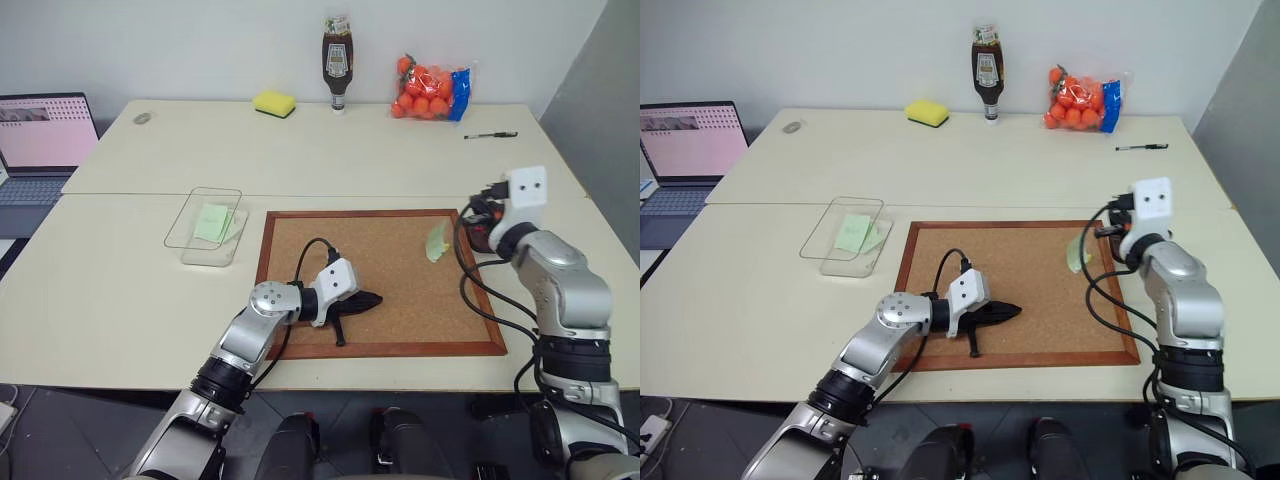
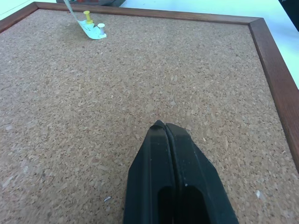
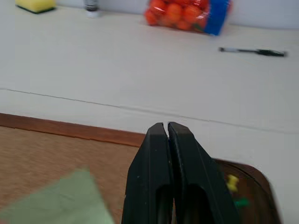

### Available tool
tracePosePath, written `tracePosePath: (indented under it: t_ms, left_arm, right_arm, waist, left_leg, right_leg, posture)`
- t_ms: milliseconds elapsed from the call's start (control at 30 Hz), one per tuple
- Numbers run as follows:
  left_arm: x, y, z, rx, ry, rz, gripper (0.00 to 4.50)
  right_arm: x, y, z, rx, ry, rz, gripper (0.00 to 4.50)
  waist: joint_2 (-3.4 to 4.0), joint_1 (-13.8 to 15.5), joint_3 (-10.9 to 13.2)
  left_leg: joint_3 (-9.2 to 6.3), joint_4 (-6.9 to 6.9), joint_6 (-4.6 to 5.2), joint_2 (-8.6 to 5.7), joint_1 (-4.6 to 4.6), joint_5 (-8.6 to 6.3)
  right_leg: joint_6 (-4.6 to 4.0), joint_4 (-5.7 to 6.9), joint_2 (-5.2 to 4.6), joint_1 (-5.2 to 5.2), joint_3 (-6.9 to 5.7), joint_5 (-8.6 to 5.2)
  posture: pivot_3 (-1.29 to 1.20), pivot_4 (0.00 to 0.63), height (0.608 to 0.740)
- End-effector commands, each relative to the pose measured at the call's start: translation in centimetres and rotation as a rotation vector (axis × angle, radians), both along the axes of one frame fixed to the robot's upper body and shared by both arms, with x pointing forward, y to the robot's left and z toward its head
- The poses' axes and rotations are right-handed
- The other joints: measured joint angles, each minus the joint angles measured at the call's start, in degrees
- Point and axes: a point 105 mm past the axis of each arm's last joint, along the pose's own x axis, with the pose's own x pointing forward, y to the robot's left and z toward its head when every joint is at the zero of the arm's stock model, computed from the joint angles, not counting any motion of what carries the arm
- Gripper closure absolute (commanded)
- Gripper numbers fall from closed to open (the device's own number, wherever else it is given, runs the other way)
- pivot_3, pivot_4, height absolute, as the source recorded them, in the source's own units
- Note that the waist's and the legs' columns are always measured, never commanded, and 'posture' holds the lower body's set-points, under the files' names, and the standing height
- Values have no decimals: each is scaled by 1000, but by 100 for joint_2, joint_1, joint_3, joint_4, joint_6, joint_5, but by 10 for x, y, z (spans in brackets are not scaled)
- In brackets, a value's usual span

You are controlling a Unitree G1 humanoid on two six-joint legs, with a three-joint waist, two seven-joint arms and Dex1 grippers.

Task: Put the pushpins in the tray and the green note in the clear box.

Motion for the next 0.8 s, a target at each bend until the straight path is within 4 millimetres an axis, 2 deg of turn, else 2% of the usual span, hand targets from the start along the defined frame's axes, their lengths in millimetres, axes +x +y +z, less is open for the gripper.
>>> tracePosePath:
  t_ms: [33, 333, 567, 733, 800]
  left_arm:
    - [-9, -7, -4, 14, 4, -60, 4500]
    - [-8, -8, -4, 19, -3, -73, 4500]
    - [-8, -9, -4, 16, -1, -75, 4500]
    - [-9, -9, -5, 15, 0, -74, 4500]
    - [-9, -10, -5, 14, 0, -74, 4500]
  right_arm:
    - [1, -22, -4, -33, 6, -79, 4481]
    - [8, -31, -31, -58, 86, -98, 4481]
    - [9, -32, -27, -36, 67, -111, 3200]
    - [7, -31, -19, -22, 43, -106, 2120]
    - [4, -24, -12, -9, 21, -66, 2120]
  waist:
    - [0, -2, 0]
    - [0, -1, 0]
    - [0, 0, 0]
    - [0, 0, 0]
    - [0, 0, 0]
  left_leg:
    - [1, 0, 0, 0, 1, 0]
    - [14, 0, 0, 0, -3, 0]
    - [13, 0, 0, 0, -3, 0]
    - [11, 0, 0, 0, -3, 0]
    - [11, 0, 0, 0, -3, 0]
  right_leg:
    - [0, 0, 0, 0, 1, 0]
    - [0, -3, 4, 0, 0, 0]
    - [0, -2, 4, 0, -2, 0]
    - [0, -2, 4, 0, 0, 0]
    - [0, -2, 3, 0, 0, 0]
  posture:
    - [0, 150, 740]
    - [0, 150, 740]
    - [0, 150, 740]
    - [0, 150, 740]
    - [0, 150, 740]
